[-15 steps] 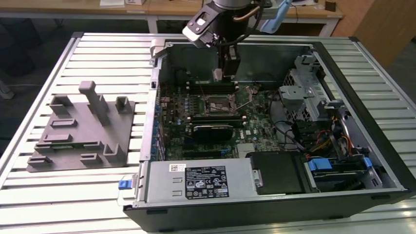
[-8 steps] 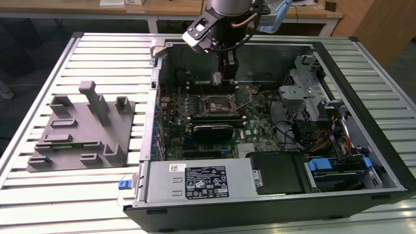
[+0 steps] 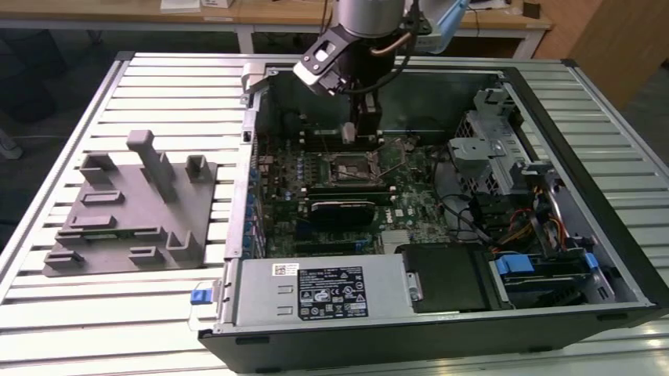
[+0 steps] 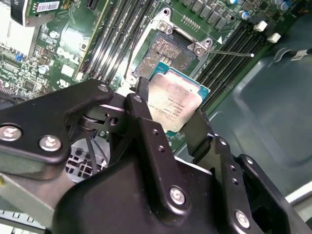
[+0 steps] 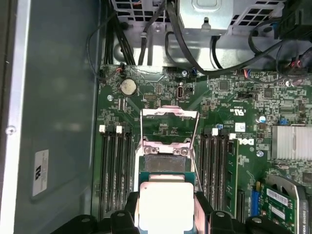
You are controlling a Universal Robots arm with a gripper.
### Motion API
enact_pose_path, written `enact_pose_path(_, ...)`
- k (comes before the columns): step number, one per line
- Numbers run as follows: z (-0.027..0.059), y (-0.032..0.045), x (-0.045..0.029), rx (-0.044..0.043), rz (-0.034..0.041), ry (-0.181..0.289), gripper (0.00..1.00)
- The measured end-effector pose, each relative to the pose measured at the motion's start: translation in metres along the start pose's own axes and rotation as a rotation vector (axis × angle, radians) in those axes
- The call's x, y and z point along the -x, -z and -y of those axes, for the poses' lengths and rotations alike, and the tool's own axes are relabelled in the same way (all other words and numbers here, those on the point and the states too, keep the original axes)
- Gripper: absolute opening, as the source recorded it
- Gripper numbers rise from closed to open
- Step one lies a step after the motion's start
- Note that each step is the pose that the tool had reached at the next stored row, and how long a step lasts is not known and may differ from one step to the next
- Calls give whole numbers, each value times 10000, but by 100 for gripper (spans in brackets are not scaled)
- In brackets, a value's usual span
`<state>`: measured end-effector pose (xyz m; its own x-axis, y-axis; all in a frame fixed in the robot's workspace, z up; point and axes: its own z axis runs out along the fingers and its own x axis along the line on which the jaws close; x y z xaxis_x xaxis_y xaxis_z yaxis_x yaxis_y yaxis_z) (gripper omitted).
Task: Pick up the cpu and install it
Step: 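Place the cpu into insertion slot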
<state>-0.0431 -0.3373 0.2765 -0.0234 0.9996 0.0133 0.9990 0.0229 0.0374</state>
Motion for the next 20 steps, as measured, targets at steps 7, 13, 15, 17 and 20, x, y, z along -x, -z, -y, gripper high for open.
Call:
enact_pose_path(7, 4, -110, 2, 0, 1, 0, 53)
enact_pose_path(13, 7, -171, 2, 0, 0, 0, 53)
enact_pose_path(15, 7, -182, 2, -1, 1, 0, 53)
enact_pose_path(17, 7, -192, 3, -1, 1, 0, 53)
enact_pose_path(20, 8, -210, 3, -1, 1, 0, 53)
